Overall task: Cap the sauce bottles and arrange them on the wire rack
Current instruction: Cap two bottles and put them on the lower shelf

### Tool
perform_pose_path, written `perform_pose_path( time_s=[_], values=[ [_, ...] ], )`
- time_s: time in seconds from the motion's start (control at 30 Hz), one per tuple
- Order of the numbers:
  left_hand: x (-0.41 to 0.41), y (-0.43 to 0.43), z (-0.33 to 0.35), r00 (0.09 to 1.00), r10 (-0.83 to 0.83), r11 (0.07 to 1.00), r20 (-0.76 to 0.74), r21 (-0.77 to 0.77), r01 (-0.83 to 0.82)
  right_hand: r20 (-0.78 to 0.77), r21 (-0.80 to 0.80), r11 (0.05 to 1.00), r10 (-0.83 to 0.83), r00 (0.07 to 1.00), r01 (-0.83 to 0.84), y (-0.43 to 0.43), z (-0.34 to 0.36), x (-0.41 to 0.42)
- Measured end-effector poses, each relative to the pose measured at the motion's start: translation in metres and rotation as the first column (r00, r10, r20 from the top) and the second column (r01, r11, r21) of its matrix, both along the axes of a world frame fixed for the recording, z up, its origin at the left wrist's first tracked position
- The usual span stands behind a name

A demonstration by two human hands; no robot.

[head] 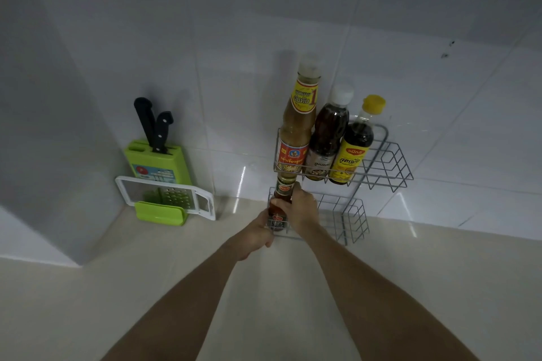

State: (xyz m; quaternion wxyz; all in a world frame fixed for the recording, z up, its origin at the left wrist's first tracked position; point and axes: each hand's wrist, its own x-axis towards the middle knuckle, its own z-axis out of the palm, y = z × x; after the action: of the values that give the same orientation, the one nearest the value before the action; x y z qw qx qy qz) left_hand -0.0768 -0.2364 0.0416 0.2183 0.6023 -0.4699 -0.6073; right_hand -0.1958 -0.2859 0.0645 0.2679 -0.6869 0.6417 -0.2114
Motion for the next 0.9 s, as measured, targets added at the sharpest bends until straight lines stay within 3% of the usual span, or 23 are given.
perform_pose_path(
  time_s=[0.17, 0.3, 0.5, 0.77, 0.9],
  values=[
    [0.001, 0.002, -0.001, 1.0, -0.002, 1.0, 0.028, -0.024, 0.002, 0.004, 0.045, 0.999, 0.011, 1.0, -0.011, 0.001, -0.003, -0.001],
    [-0.003, 0.01, 0.002, 0.997, 0.023, 0.999, 0.078, -0.034, -0.02, 0.098, 0.072, 0.995, 0.062, 0.993, -0.069, 0.014, -0.007, -0.007],
    [-0.004, 0.051, 0.013, 0.986, 0.097, 0.987, 0.136, -0.143, -0.077, 0.105, 0.007, 0.996, 0.091, 0.99, -0.092, 0.059, 0.005, -0.04],
    [-0.01, 0.17, 0.005, 0.985, -0.143, 0.949, 0.099, -0.269, 0.165, 0.134, -0.199, 0.953, 0.256, 0.957, -0.227, 0.167, 0.032, -0.092],
    [-0.02, 0.241, -0.01, 0.918, -0.367, 0.901, 0.151, -0.186, 0.391, 0.113, -0.185, 0.922, 0.365, 0.924, -0.341, 0.224, 0.032, -0.107]
  ],
)
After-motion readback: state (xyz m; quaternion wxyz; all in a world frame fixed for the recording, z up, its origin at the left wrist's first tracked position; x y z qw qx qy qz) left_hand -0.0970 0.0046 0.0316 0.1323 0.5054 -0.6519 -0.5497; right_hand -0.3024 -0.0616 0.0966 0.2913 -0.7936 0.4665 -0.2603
